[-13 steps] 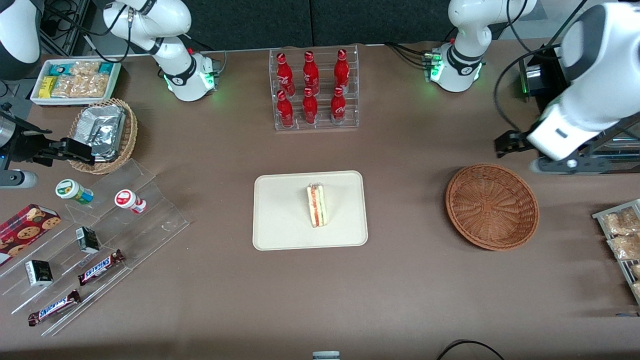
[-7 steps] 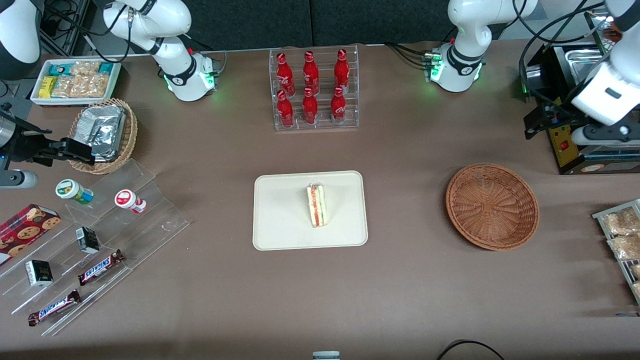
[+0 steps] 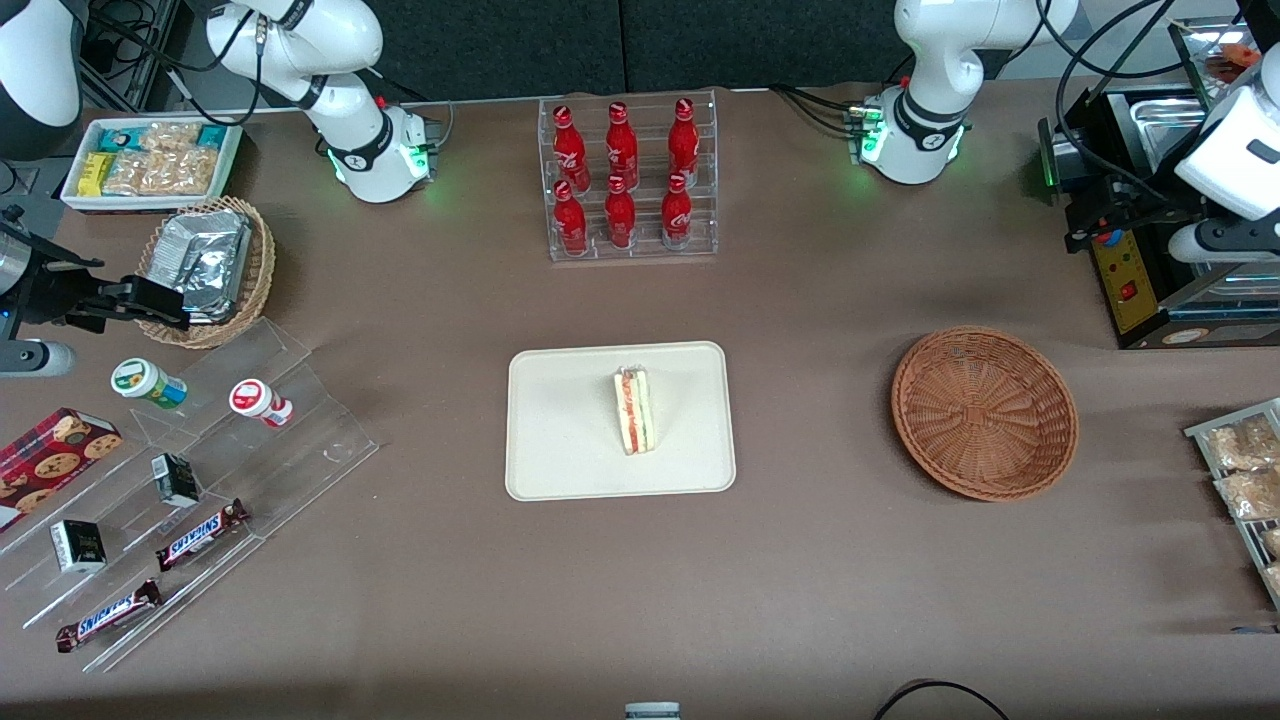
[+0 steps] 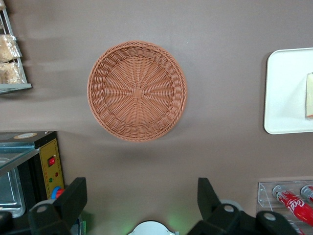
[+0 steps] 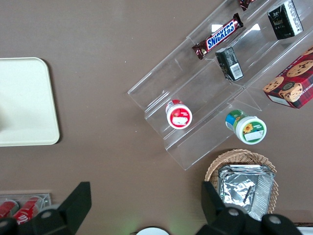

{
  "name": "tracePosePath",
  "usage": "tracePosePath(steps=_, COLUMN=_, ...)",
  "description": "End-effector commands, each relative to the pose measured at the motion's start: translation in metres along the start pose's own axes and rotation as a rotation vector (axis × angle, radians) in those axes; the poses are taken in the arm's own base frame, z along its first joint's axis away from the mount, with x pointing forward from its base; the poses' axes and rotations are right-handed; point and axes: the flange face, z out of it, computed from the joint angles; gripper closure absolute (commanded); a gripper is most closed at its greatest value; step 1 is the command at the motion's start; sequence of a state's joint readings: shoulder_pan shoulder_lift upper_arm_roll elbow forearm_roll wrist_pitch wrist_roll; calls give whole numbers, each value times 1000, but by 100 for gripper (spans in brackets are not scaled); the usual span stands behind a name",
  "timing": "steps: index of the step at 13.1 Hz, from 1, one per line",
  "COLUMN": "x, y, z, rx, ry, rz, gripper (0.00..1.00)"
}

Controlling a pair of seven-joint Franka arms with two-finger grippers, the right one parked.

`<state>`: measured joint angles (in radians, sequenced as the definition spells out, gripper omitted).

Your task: Place sandwich from basket to tray

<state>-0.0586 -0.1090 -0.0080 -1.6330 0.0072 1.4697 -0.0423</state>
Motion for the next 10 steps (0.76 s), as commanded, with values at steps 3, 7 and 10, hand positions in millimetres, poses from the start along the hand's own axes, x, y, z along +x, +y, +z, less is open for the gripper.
tracePosePath(steps=3, x=-2, y=0, z=-3, rx=9, ry=-14, rz=13, gripper=0)
tracePosePath(steps=7, x=-3, y=0, z=-1, rx=3, ry=-27, rz=12, gripper=0)
tracePosePath(steps=10, x=-3, y=-1, z=0, rx=3, ry=-31, rz=2, gripper=0)
